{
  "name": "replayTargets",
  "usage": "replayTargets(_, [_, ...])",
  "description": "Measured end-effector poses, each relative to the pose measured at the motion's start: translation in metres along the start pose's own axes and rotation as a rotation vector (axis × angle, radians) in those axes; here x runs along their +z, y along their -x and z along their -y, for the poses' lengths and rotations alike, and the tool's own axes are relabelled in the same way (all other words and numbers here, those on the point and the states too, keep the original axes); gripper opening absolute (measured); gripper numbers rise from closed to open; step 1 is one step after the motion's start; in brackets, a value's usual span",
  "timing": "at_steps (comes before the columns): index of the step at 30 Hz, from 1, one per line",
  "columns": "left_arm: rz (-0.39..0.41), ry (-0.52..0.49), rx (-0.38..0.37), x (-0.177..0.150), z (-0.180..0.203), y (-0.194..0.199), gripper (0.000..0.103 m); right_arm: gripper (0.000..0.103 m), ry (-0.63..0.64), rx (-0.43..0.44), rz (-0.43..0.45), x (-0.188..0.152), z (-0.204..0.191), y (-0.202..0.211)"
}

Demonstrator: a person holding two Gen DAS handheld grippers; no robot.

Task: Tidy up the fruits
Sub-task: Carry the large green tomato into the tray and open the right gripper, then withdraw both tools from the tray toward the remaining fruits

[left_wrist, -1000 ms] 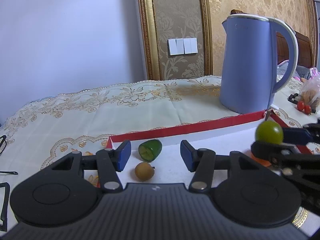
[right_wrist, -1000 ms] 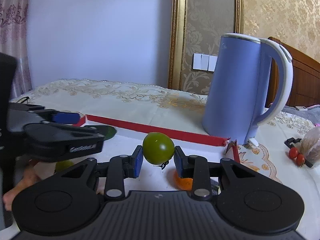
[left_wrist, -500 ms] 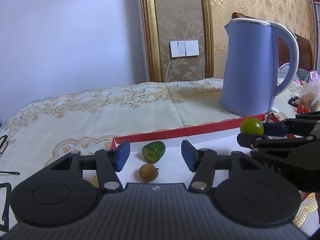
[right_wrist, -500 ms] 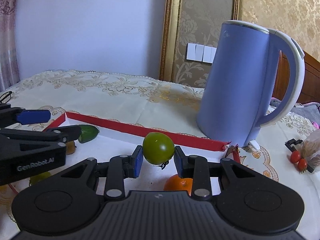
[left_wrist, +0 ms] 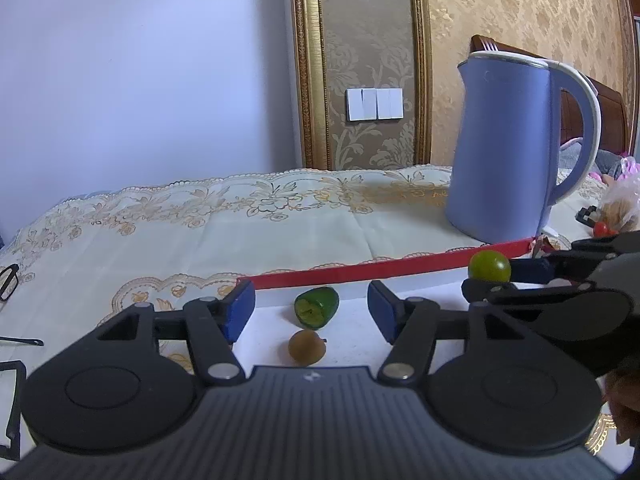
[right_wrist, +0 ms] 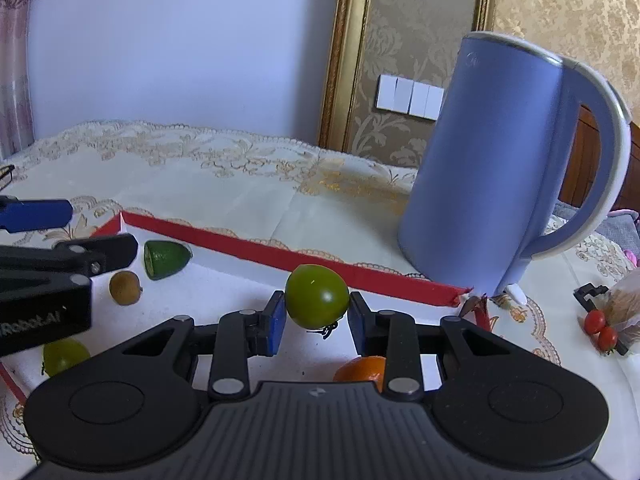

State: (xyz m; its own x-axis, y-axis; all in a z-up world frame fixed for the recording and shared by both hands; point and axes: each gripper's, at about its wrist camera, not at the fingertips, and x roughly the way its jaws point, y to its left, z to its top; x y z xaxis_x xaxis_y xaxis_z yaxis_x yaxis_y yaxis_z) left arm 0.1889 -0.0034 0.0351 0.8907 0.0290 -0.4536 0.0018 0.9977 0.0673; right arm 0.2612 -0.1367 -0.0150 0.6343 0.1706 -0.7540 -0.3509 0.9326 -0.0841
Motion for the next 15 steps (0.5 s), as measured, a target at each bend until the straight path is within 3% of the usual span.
replayTargets(9, [0.014, 0.017, 0.012, 0.0, -0.004, 0.002, 0.076, 0.036, -0.055, 0.003, -0.031, -0.002, 0.006, -0.002])
replayTargets(13, [0.021, 0.016, 0.023, -0.001, -0.004, 0.004, 0.081, 0.085, -0.112, -0.003, 0.026, -0.002, 0.012, 0.018])
replayTargets(15, [0.028, 0.014, 0.032, -0.001, -0.003, 0.006, 0.082, 0.087, -0.133, -0.005, 0.065, -0.001, 0.016, 0.028])
